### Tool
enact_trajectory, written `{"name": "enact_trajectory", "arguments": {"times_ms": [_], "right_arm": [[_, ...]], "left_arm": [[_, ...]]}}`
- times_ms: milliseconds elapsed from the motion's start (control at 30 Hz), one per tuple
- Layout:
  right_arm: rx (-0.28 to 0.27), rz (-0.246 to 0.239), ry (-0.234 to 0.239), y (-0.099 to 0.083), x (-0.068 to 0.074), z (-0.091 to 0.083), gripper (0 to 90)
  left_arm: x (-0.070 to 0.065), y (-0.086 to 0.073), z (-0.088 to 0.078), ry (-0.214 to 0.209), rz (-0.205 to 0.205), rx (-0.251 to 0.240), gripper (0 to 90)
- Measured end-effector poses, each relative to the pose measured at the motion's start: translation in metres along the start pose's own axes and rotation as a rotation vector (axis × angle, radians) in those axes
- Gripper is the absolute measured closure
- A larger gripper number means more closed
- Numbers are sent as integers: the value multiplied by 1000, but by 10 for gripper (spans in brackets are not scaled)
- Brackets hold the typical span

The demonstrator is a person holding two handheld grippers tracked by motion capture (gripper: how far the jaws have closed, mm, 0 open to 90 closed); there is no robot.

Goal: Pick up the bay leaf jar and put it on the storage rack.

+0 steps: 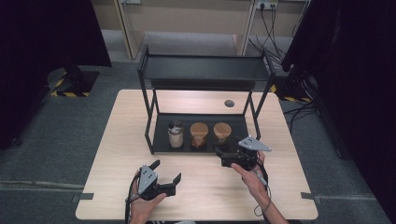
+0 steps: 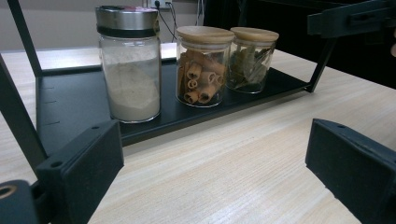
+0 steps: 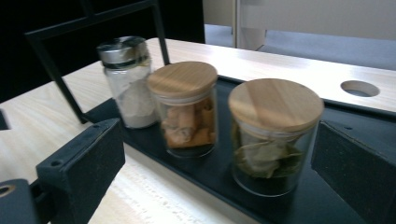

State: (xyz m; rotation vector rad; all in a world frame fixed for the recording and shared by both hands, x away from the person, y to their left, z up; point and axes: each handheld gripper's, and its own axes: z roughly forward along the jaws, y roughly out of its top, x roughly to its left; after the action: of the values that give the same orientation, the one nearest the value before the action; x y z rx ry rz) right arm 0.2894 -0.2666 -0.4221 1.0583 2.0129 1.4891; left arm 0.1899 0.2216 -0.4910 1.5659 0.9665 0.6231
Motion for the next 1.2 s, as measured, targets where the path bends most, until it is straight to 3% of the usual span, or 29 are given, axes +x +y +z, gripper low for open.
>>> {"name": "enact_trajectory", "arguments": {"times_ms": [800, 1200], "right_arm": [[-37, -15, 138, -25, 20, -30, 25], [-18, -18, 157, -37, 24, -39, 25]], "left_arm": [[1, 1, 0, -2, -5, -12, 33], [0, 1, -5, -2, 3, -35, 33]]}}
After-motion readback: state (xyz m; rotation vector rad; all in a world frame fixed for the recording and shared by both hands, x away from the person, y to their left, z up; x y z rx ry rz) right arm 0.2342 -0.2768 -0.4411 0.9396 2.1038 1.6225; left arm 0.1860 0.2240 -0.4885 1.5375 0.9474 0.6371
